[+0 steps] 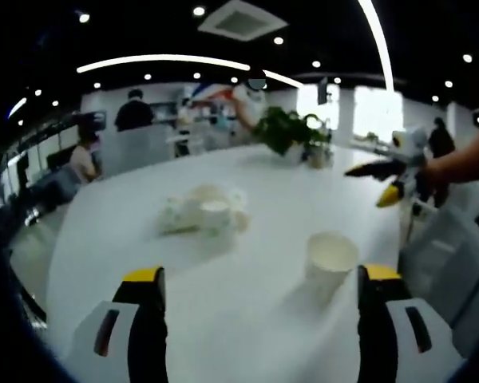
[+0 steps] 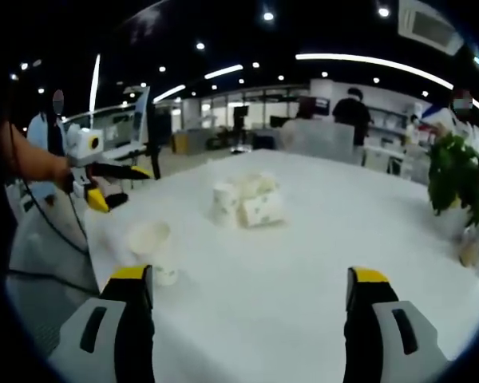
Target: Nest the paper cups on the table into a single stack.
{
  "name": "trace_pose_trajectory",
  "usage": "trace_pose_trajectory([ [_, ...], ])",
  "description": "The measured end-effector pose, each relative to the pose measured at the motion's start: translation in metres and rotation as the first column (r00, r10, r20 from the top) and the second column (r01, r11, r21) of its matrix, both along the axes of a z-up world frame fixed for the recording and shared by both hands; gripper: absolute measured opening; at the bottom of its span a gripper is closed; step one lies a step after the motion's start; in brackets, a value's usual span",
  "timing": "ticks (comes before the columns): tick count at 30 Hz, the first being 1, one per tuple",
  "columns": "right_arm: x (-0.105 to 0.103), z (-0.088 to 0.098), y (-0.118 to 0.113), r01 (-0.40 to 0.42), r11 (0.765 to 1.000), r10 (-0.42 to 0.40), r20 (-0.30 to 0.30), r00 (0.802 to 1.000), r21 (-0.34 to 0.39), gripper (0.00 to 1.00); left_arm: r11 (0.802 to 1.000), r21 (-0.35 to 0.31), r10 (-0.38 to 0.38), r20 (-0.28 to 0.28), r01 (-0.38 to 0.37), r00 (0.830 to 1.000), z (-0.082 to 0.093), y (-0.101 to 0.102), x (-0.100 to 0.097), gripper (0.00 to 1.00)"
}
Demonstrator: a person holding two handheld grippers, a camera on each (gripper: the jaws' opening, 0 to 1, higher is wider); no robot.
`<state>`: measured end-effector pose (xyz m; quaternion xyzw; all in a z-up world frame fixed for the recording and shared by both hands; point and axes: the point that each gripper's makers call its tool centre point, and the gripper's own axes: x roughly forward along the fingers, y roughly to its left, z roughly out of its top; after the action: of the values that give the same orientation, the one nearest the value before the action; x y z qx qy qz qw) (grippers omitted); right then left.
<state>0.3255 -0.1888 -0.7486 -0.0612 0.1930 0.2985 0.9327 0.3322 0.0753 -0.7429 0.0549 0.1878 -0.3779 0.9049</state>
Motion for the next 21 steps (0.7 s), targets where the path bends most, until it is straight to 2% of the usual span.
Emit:
trace_pose_trajectory([
  [8,0.006,0.006,0.004,-0.005,1.0,0.005,0.002,1.0,0.011,1.0,0.994,-0.008,0.112,0.011,-0.112,0.994,0.003,0.038,-0.003,0.98],
  [11,0.008,0.009,0.006,-0.017,1.0,0.017,0.015,1.0,0.006,1.0,0.991,-0.01,0.131,0.022,-0.131,0.991,0.004,0.045,-0.007,0.98],
  [15,0.013,0.008,0.007,-0.02,1.0,0.02,0.007,1.0,0.001,1.0,0.989,-0.01,0.15,0.008,-0.15,0.989,0.001,0.055,-0.012,0.98],
  [21,0.024,0.014,0.005,-0.011,1.0,0.011,0.017,1.0,0.006,1.0,0.989,-0.006,0.149,0.027,-0.149,0.989,0.007,0.057,-0.011,0.98],
])
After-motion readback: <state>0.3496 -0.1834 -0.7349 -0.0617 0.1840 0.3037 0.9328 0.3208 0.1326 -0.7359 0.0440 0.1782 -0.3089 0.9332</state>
